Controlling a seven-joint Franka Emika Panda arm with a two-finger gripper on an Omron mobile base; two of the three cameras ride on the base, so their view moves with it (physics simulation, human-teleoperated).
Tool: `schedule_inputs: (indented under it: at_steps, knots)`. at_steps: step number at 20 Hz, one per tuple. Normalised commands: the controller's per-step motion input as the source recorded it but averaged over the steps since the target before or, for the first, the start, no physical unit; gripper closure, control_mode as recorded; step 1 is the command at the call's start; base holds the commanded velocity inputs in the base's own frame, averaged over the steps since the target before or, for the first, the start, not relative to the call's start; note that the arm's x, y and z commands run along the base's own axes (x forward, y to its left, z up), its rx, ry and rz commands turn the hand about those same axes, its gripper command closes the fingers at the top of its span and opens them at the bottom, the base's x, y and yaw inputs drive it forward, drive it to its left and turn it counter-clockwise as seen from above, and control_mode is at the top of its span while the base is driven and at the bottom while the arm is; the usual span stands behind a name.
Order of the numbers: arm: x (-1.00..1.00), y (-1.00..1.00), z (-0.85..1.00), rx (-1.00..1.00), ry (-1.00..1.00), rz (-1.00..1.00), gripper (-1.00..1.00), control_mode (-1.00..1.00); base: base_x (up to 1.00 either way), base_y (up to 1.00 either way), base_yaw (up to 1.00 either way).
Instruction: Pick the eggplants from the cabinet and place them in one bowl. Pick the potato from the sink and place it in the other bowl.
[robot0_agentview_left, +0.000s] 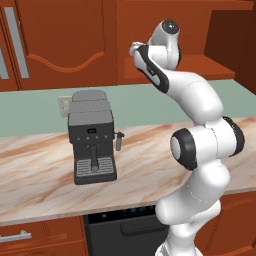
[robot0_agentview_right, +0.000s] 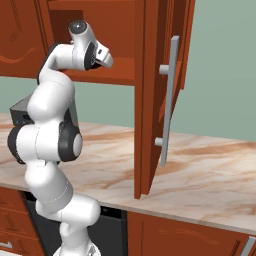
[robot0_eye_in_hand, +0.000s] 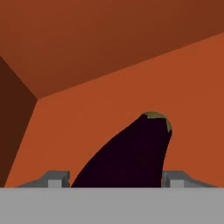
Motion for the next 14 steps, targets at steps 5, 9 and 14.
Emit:
schedule_inputs:
  at_steps: [5, 9, 14]
  knots:
    - [0.0, 0.01, -0.14, 0.02, 0.03, -0.02, 1.0, -1.0, 0.0, 0.0, 0.0]
    - [-0.09, 0.0, -0.13, 0.05, 0.04, 0.0, 1.0, -1.0, 0.0, 0.0, 0.0]
    - [-0.28, 0.0, -0.19, 0.05, 0.0, 0.0, 1.0, -1.0, 0.0, 0.0, 0.0]
